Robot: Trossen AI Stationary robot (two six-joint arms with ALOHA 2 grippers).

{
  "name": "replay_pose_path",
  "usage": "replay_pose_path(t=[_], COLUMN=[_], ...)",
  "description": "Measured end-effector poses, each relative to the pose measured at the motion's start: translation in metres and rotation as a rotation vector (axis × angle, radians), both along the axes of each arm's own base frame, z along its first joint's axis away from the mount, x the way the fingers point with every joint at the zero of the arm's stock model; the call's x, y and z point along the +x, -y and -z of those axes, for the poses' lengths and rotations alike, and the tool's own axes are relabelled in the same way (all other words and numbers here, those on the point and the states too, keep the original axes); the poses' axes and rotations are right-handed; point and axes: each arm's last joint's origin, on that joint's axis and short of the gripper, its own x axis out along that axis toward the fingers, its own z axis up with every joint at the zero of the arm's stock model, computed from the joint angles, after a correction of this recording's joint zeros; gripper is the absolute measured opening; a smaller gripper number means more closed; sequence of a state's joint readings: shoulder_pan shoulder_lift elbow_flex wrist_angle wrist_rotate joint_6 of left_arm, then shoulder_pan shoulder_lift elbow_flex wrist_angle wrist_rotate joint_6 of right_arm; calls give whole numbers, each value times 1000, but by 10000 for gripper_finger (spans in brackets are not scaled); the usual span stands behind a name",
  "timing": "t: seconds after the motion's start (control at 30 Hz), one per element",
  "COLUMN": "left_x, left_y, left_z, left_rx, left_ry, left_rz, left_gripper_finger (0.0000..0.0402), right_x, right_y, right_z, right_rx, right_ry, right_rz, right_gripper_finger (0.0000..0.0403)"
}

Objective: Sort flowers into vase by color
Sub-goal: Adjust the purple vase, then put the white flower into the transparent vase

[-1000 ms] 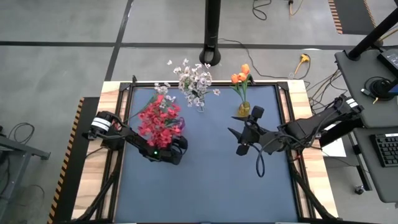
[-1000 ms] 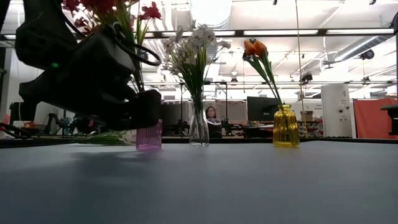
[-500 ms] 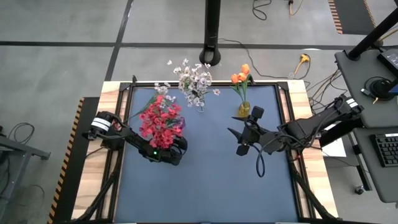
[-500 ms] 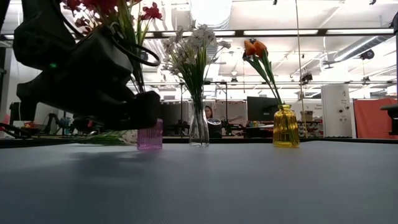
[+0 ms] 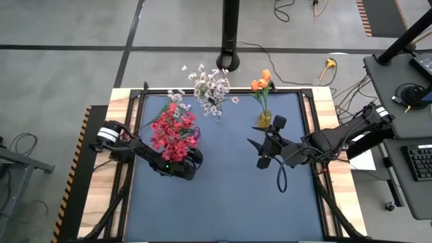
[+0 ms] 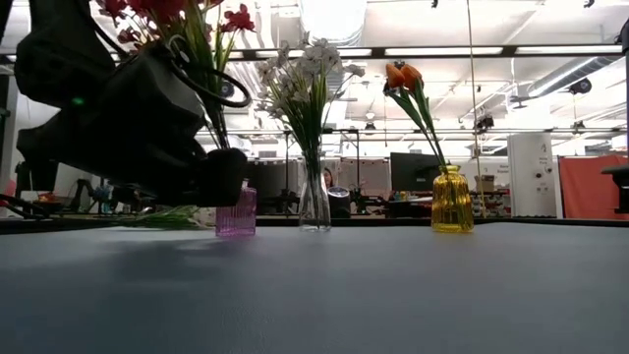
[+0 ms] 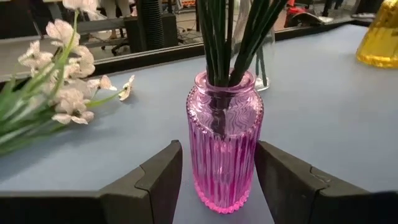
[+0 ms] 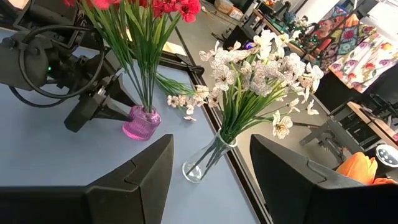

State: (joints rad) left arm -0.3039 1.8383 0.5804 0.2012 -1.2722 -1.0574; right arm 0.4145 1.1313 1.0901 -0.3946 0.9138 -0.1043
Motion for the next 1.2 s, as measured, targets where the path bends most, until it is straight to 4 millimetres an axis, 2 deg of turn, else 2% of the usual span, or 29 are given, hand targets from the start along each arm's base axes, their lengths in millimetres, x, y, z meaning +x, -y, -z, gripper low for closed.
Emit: replay_pose_path(t=[0.2,0.5,0.6,0.73,0.87,0.93,1.07,1.2], left_x=[-6,-23,-29,-37,-46,-51,-65,-76], left_y=[4,15,19,25,32,36,36,35], left_z=[-13,-30,-38,-53,-79,-95,-133,-171], left_rx=[-8,-171,-276,-521,-859,-956,-978,-950], left_ry=[-32,-157,-226,-376,-574,-663,-840,-929], left_rz=[32,161,227,337,398,390,286,205], left_gripper_finger=[183,183,183,183,183,183,183,183], right_x=[0,0,0,0,0,0,0,-1], right_y=[0,0,0,0,0,0,0,0], right_z=[0,0,0,0,0,0,0,1], right_rx=[0,0,-1,-1,-8,-8,-9,-13], right_ry=[2,3,3,2,-2,-2,-6,-15], right_rz=[2,3,3,2,0,0,0,0], right_gripper_finger=[206,206,206,206,206,206,206,206])
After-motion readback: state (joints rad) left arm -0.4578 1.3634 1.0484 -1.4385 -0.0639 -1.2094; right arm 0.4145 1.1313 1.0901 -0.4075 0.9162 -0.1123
